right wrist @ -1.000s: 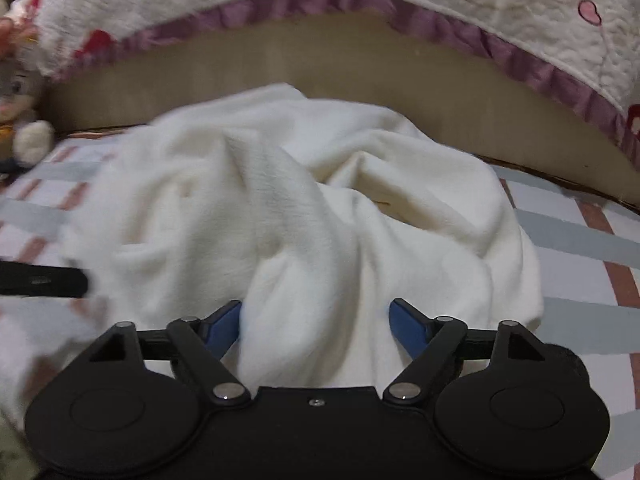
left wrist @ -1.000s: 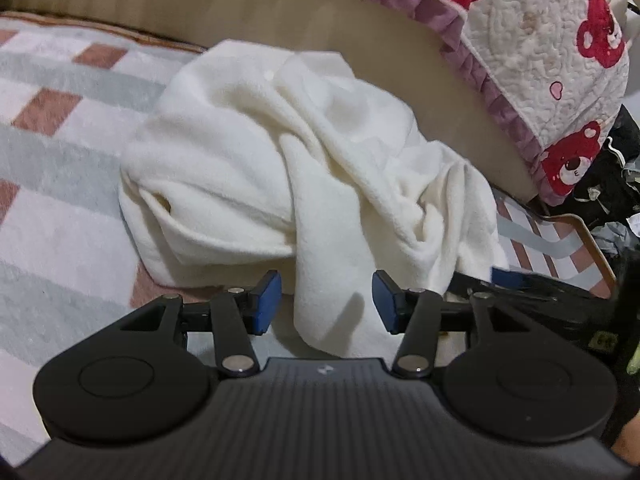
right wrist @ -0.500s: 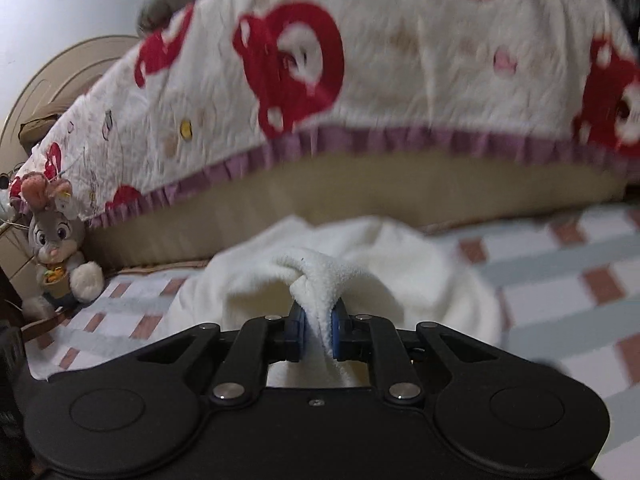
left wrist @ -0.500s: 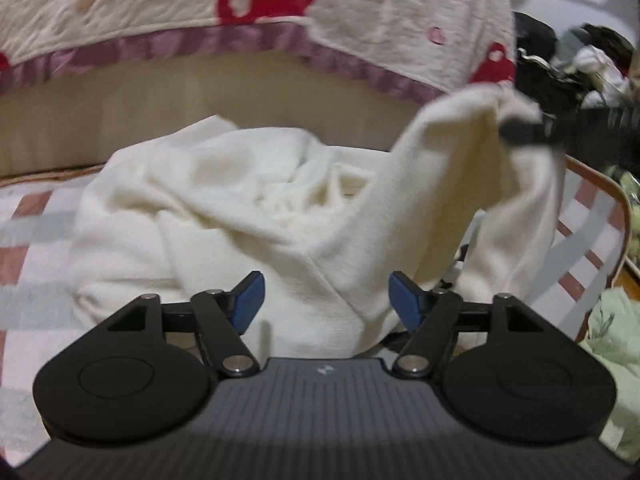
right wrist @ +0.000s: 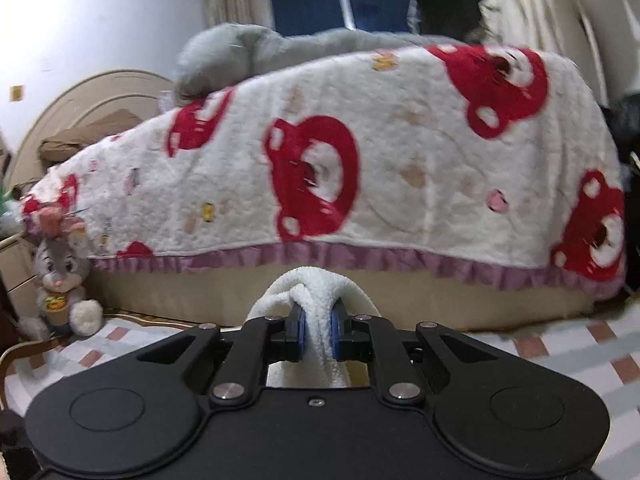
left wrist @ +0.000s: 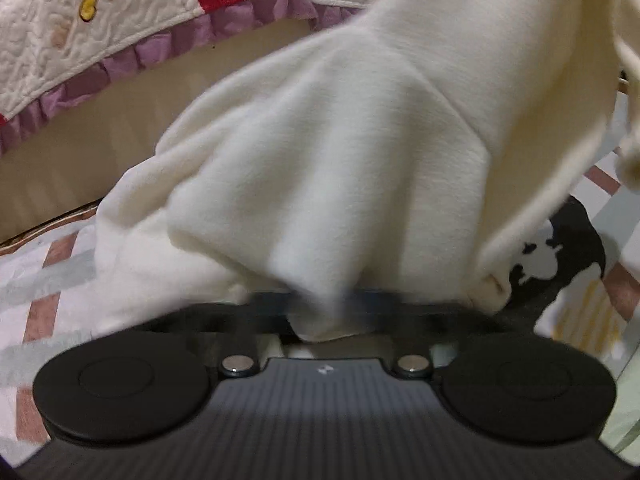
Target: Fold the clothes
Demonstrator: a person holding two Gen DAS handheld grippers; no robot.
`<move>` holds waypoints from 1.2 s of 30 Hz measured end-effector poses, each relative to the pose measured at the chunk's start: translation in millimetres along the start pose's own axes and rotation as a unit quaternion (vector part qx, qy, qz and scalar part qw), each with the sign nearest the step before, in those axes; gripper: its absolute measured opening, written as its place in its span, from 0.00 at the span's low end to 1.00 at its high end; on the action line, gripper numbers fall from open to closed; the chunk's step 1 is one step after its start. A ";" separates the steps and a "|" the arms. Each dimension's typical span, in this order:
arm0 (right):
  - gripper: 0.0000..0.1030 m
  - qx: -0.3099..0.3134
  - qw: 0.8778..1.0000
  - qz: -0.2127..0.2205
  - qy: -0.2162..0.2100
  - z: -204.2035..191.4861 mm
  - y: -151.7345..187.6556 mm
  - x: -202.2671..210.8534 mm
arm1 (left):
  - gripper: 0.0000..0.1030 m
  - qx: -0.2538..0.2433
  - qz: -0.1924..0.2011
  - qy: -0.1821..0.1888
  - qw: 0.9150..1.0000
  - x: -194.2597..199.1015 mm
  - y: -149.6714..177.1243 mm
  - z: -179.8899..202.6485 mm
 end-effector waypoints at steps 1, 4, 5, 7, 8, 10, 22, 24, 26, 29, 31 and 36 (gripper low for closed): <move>0.14 -0.005 1.000 -0.003 0.009 6.8 -0.4 -0.9 | 0.08 -0.006 0.017 -0.010 1.000 4.5 -7.9 -4.2; 0.14 -0.026 0.999 -0.015 0.026 29.4 -2.6 -6.2 | 0.07 -0.002 0.076 -0.033 0.997 24.3 -32.1 -22.1; 0.14 -0.034 0.999 -0.021 0.030 37.5 -3.6 -8.5 | 0.07 0.004 0.093 -0.037 0.995 30.6 -39.1 -29.0; 0.14 -0.042 0.998 -0.031 0.040 48.7 -4.3 -14.3 | 0.07 0.016 0.129 -0.045 0.991 41.9 -48.8 -41.6; 0.14 -0.040 0.997 -0.037 0.046 51.0 -3.9 -18.1 | 0.07 0.026 0.142 -0.047 0.988 46.6 -50.1 -46.4; 0.14 -0.036 0.997 -0.045 0.047 49.8 -1.9 -24.2 | 0.07 0.048 0.164 -0.049 0.984 56.3 -49.0 -57.3; 0.14 0.057 0.996 -0.052 0.038 -1.0 -60.3 -114.3 | 0.15 0.130 0.159 -0.118 0.972 62.8 -17.5 -110.0; 0.14 0.093 0.994 -0.045 0.037 -20.1 -73.1 -133.9 | 0.33 0.137 0.134 -0.108 0.975 54.2 -9.4 -113.0; 0.14 0.131 0.990 -0.044 0.024 -46.3 -82.0 -151.4 | 0.38 0.145 0.108 -0.098 0.979 45.6 -1.3 -116.0; 0.14 0.170 0.985 -0.035 -0.017 -89.2 -95.4 -172.9 | 0.57 0.144 0.114 -0.071 0.980 48.1 3.2 -114.4; 0.14 0.187 0.980 -0.028 -0.056 -118.0 -103.5 -182.1 | 0.78 0.132 0.150 -0.060 0.978 57.0 1.6 -109.3; 0.14 0.181 0.961 -0.044 -0.207 -177.3 -103.9 -174.6 | 0.99 0.136 0.203 -0.031 0.969 65.1 1.3 -103.1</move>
Point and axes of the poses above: each gripper's, at about its wrist camera, not at the fingertips, and x roughly against the way its jaws point, z to its right, y to its underside, the point moved 2 cm from there along -x, roughly the way its jaws point, and after that the axes turned 11 degrees about -z, right-handed, at the moved point
